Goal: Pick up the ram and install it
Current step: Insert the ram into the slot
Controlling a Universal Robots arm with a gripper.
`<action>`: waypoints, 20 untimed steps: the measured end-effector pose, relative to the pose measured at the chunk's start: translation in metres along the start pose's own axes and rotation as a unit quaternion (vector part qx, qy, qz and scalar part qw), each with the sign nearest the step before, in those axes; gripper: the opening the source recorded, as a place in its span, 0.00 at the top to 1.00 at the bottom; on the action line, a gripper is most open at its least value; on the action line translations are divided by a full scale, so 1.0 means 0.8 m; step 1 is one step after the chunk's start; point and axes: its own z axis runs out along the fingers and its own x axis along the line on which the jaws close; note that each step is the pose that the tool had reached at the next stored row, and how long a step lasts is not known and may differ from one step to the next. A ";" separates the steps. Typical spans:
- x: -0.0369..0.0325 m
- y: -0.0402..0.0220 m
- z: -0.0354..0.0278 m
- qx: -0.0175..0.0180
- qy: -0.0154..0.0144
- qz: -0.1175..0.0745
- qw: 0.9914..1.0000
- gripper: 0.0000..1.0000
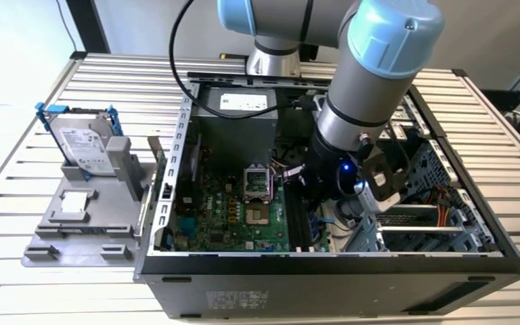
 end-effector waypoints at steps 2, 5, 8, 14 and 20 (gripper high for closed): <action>0.0000 0.0001 0.0005 0.000 0.000 0.000 1.000 1.00; -0.0001 0.0001 0.0010 0.000 0.000 0.000 1.000 1.00; 0.0000 0.0002 0.0012 0.000 0.000 0.000 1.000 1.00; 0.0004 0.0008 -0.0031 0.002 0.000 0.006 1.000 1.00; 0.0023 0.0011 -0.0031 0.001 0.000 0.019 1.000 1.00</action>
